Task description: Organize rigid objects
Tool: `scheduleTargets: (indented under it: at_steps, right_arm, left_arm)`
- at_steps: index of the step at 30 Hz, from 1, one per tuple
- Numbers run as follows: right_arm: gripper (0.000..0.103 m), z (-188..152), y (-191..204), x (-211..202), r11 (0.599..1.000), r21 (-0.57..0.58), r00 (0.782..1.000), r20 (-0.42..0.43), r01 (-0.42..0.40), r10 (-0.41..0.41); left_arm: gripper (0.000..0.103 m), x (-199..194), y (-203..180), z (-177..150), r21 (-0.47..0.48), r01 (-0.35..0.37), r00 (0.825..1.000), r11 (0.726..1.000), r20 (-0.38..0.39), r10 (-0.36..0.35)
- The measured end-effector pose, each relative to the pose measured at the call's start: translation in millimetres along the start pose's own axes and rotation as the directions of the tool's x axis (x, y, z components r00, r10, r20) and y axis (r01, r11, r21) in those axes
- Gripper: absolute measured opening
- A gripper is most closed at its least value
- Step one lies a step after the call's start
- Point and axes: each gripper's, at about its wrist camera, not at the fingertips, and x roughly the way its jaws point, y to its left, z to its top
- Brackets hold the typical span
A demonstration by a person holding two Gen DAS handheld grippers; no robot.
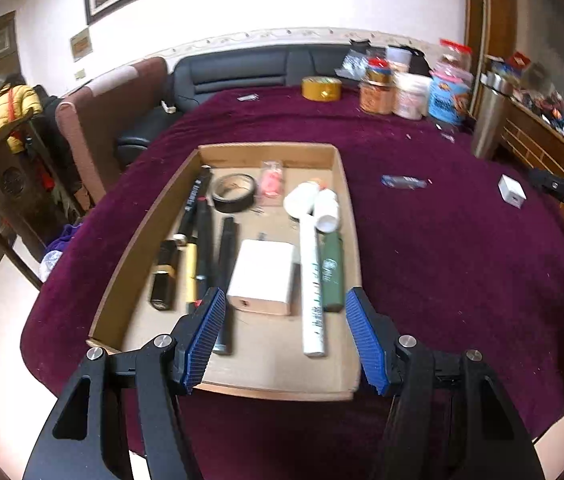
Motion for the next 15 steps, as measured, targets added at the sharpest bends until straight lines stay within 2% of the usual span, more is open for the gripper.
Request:
scheduleTargets:
  at_steps: [5,8,10,12,15]
  right_arm:
    - [0.085,-1,-53,16,0.991,0.133,0.999,-0.038,0.010,-0.005]
    - [0.085,2,-85,30,0.969,0.246,0.999,-0.035,0.013,-0.005]
    - [0.085,7,-107,42,0.945,0.326,1.000,-0.025,0.007,0.001]
    - [0.085,11,-125,54,0.922,0.388,1.000,-0.014,-0.002,0.008]
    - [0.085,16,-140,67,0.906,0.423,1.000,0.006,-0.011,0.009]
  left_arm:
    - [0.057,3,-25,2,0.044,0.025,0.999,0.999,-0.027,-0.024]
    - [0.057,10,-39,5,0.035,0.102,0.993,0.994,-0.066,-0.100]
    - [0.057,16,-45,9,0.010,0.166,0.982,0.986,-0.098,-0.164]
    - [0.057,26,-53,15,-0.036,0.245,0.957,0.969,-0.148,-0.248]
    - [0.057,41,-69,27,-0.060,0.309,0.927,0.949,-0.202,-0.315]
